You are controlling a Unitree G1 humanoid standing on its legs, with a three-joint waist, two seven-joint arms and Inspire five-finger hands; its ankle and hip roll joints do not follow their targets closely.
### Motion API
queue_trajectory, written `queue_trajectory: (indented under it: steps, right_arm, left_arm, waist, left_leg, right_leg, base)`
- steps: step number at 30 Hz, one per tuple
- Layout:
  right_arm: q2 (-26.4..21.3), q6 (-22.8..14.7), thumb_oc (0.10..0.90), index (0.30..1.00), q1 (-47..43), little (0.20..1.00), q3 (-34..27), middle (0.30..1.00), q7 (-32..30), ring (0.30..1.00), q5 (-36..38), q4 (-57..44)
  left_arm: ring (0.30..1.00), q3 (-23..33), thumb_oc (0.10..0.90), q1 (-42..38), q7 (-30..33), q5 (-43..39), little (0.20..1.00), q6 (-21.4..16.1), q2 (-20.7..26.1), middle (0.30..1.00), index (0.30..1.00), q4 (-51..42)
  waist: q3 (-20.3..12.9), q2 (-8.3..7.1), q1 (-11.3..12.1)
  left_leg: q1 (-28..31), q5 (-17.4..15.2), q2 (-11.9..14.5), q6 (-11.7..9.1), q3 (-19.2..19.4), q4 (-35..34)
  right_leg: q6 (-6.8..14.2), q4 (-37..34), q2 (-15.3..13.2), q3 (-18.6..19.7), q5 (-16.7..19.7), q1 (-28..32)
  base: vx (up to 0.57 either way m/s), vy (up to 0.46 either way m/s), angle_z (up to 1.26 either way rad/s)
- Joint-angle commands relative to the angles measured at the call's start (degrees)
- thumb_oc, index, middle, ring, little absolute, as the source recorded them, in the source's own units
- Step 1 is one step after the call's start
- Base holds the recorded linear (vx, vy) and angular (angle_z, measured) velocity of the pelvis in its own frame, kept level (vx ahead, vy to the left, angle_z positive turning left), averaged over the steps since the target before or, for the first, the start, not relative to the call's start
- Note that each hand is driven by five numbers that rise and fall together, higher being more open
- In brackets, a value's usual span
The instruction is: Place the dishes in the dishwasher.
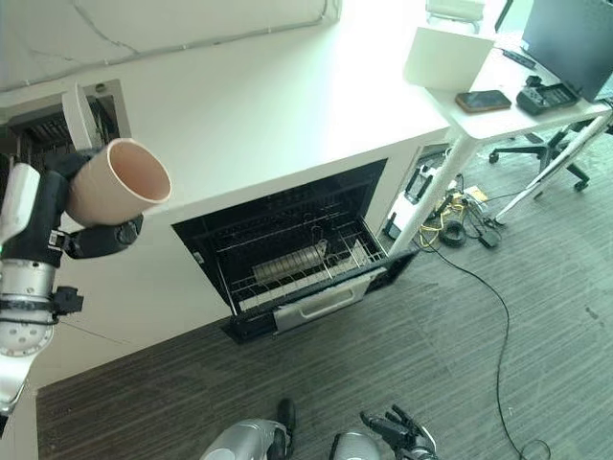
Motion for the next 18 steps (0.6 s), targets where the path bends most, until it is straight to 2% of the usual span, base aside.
queue_trajectory:
  steps: [1, 5, 9, 15, 18]
  right_arm:
    - [-2.9, -0.33, 0.8, 0.9, 1.73, 0.9, -0.56, 0.9, 0.18, 0.9, -0.94, 2.69]
    - [-2.86, -0.13, 0.8, 0.9, 2.03, 0.9, 0.13, 0.9, -0.56, 0.9, -1.23, 3.18]
    - [-3.81, 0.14, 0.8, 0.9, 2.55, 0.9, -0.15, 0.9, -0.58, 0.9, -0.66, 2.78]
    - [-5.09, 0.26, 0.8, 0.9, 2.98, 0.9, -0.42, 0.9, 0.28, 0.9, -1.09, 3.39]
    - [-5.29, -0.34, 0.8, 0.9, 2.78, 0.9, 0.19, 0.9, 1.26, 0.9, -1.14, 3.65]
  left_arm:
    - [0.3, 7.96, 0.4, 1.07, 2.32, -4.14, 0.3, -5.07, 3.29, 0.3, 0.3, -2.72]
    - [0.3, 9.49, 0.4, 2.7, 0.49, -6.19, 0.3, -4.04, 3.74, 0.3, 0.3, -3.89]
    - [0.3, 10.23, 0.4, 3.05, -0.46, -7.4, 0.3, -3.18, 4.76, 0.3, 0.3, -4.78]
    - [0.3, 11.42, 0.4, 3.55, 0.1, -8.72, 0.3, -2.29, 6.0, 0.3, 0.3, -5.4]
    - [0.3, 11.43, 0.4, 3.35, -1.93, -10.58, 0.3, -2.19, 6.12, 0.3, 0.3, -5.43]
  waist:
    - [-4.8, -0.12, 0.43]
    - [-6.42, -1.16, 1.25]
    - [-6.82, -1.7, 1.05]
    - [-6.78, -1.63, 1.05]
    - [-7.0, -1.42, 1.15]
  left_leg:
    - [-2.13, -10.01, 5.41, -5.69, -4.23, 5.19]
    - [-1.79, -10.08, 7.83, -7.09, -2.89, 5.19]
    - [-1.21, -9.85, 9.66, -8.15, -2.73, 5.19]
    - [-0.78, -9.31, 11.27, -9.52, -2.43, 5.19]
    - [-0.91, -8.97, 11.83, -10.29, -2.78, 5.19]
  right_leg:
    - [1.87, 0.42, -0.15, -2.11, 3.54, 2.05]
    - [1.52, 0.42, -0.2, -3.6, 1.62, 3.13]
    - [0.45, 0.42, 0.88, -4.34, 0.04, 4.47]
    - [-0.53, 0.42, 1.68, -6.03, -1.19, 5.29]
    - [-1.09, 0.42, 2.19, -6.83, -1.73, 5.45]
  base:
    - [0.15, -0.295, 0.78]
    - [0.12, -0.214, -0.01]
    - [0.09, -0.162, 0.04]
    - [0.03, -0.101, 0.17]
    - [0.04, -0.114, 0.02]
